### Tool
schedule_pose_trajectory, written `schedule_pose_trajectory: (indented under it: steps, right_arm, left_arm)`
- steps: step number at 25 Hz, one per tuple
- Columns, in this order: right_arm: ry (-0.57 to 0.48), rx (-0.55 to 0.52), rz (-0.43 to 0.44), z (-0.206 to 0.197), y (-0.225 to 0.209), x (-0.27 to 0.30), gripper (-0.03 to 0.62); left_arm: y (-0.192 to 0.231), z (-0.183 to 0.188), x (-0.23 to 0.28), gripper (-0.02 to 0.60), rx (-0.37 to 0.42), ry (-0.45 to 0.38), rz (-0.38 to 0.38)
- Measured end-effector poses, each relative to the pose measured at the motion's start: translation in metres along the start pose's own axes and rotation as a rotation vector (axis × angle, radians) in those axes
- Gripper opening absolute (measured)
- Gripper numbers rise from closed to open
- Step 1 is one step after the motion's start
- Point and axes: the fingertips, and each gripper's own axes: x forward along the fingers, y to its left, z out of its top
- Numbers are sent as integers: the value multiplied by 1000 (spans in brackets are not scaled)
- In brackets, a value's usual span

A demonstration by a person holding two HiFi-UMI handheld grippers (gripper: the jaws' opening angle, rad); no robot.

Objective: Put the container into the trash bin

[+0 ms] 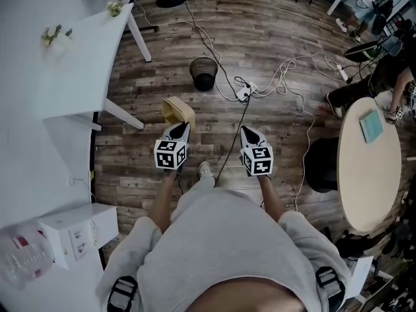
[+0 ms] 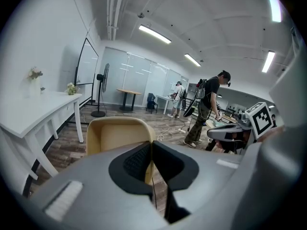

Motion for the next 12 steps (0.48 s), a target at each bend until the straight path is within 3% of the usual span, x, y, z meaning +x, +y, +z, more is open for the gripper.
schedule_pose_trajectory:
  steps: [12]
  right_arm:
    - [-5,2,-22,41,-9,74,14]
  left_arm:
    - [62,37,49,27,0,1,-24]
